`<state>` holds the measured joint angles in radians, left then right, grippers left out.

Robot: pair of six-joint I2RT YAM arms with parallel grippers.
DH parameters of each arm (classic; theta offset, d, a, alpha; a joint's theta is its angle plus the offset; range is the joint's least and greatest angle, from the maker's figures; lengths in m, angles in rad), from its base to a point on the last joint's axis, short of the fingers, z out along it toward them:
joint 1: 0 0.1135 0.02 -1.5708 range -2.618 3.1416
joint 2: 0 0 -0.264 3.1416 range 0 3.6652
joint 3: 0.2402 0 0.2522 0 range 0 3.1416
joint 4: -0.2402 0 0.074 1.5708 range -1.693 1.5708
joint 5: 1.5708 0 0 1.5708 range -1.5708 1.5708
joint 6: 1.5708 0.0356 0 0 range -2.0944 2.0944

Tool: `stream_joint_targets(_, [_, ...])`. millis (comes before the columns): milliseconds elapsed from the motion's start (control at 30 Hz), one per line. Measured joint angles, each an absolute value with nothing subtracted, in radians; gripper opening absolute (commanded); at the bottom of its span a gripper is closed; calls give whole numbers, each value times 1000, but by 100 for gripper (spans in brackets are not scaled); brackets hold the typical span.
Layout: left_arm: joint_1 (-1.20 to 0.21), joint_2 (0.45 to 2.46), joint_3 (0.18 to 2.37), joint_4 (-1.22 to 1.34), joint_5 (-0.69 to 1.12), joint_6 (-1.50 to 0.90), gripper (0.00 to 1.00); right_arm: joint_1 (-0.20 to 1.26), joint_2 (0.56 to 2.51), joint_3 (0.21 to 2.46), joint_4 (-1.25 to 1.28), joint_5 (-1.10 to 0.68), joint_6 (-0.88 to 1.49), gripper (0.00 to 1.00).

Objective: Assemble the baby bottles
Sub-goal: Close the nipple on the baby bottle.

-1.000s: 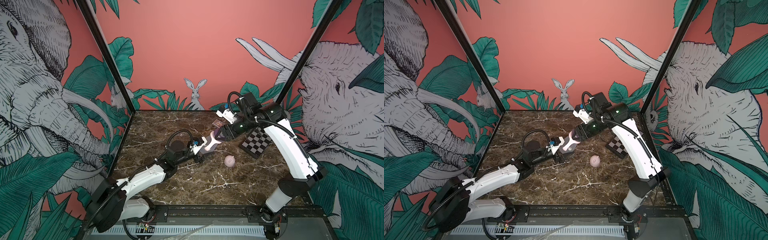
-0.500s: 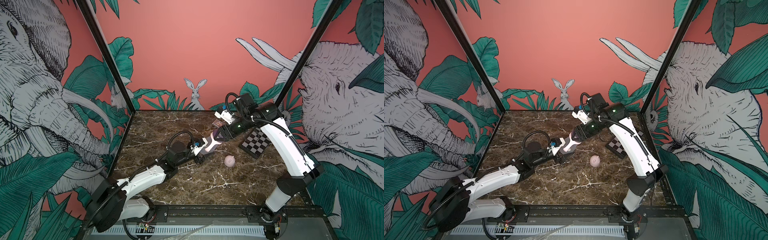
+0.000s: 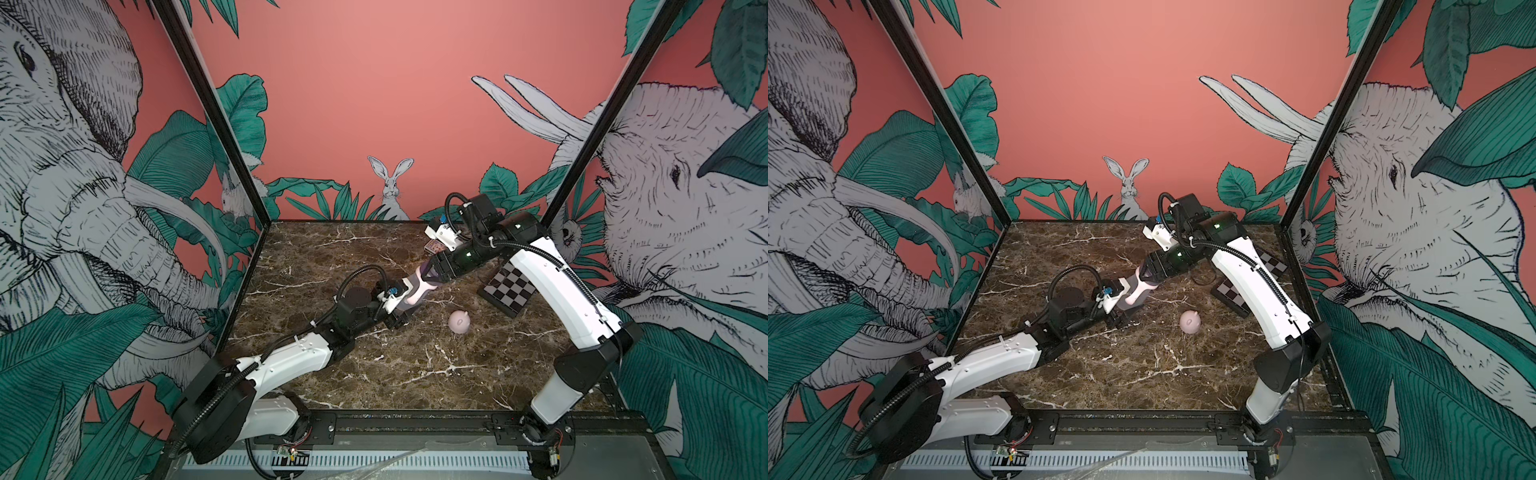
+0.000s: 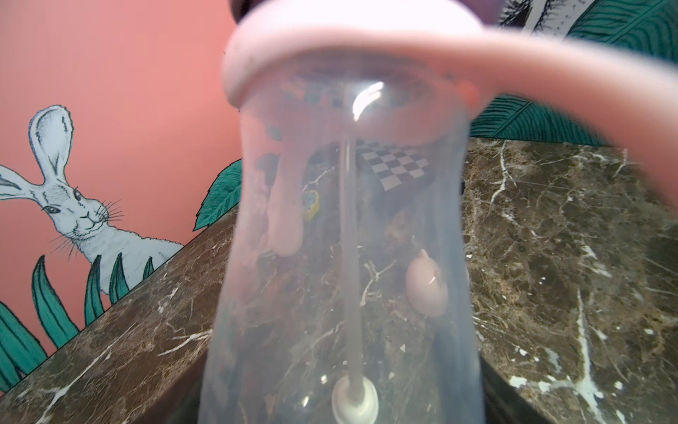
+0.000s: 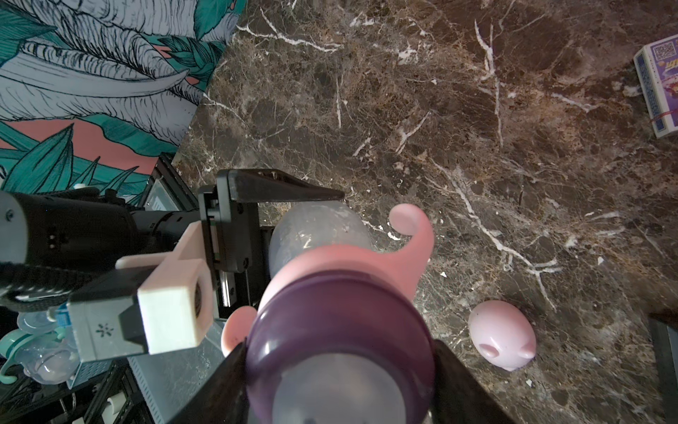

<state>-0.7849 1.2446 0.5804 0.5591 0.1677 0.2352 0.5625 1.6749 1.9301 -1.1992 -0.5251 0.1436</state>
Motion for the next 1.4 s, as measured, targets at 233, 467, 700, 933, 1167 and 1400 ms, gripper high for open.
stream_joint_targets(233, [-785,1244,580,567,159,229,48,548,1629,1856,-1111,-560,171,55])
stream_joint_targets(467, [-785,1227,580,587,173,228,48,545,1601,1855,-1101,-623,99,56])
stream_joint_targets(700, [-785,1196,581,577,178,234,47,545,1612,1910,-1148,-659,31,56])
stream_joint_targets(933, [-785,1192,581,533,176,252,45,548,1646,1930,-1203,-632,7,55])
stream_joint_targets(1167, [-785,1195,584,519,170,253,44,550,1650,1921,-1192,-622,17,55])
stream_joint_targets(1400, [-785,1200,582,518,119,258,41,545,1646,1865,-1103,-654,69,55])
